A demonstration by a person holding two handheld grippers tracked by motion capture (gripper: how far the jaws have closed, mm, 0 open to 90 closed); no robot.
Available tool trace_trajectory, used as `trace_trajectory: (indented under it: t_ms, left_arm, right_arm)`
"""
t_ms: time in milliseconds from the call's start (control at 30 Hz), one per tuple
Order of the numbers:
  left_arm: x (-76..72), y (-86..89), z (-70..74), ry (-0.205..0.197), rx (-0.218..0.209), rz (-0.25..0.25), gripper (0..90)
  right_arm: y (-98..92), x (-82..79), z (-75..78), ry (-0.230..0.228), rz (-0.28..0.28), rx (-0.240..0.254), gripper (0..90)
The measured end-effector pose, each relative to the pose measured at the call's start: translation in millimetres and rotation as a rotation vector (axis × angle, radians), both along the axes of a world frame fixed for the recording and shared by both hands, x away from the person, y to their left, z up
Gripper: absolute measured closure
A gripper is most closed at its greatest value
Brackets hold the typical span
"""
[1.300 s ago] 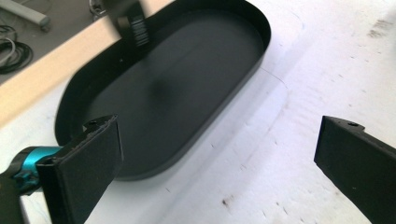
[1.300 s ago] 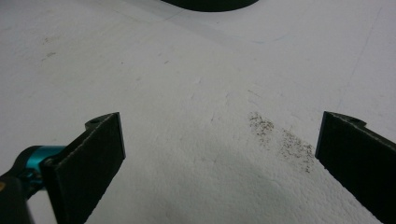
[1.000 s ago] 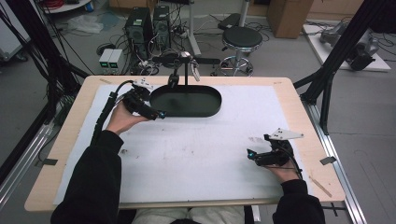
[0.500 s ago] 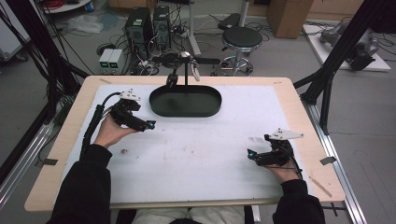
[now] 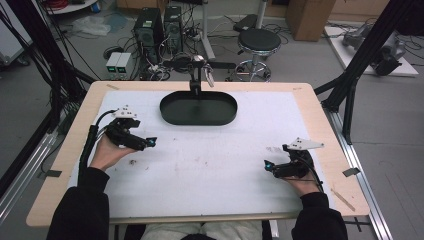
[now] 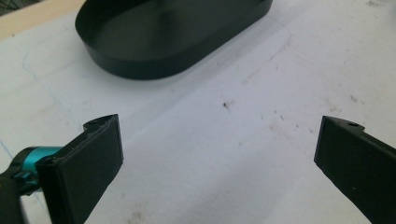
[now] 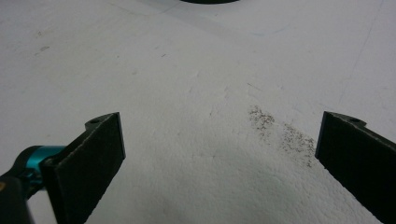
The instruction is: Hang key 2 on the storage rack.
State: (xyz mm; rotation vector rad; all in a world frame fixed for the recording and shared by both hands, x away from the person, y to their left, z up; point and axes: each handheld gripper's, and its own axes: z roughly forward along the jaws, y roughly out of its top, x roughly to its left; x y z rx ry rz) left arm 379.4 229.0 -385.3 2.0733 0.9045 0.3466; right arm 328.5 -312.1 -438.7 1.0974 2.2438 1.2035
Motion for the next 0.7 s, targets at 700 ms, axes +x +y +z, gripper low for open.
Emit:
trace_trajectory:
  t_ms: [700]
  left_arm:
    - [-53.9, 29.8, -13.7, -0.052, -0.007, -0.004, 1.7]
  right_arm:
    - [0.3, 0.6, -0.5, 0.005, -0.008, 0.003, 0.7]
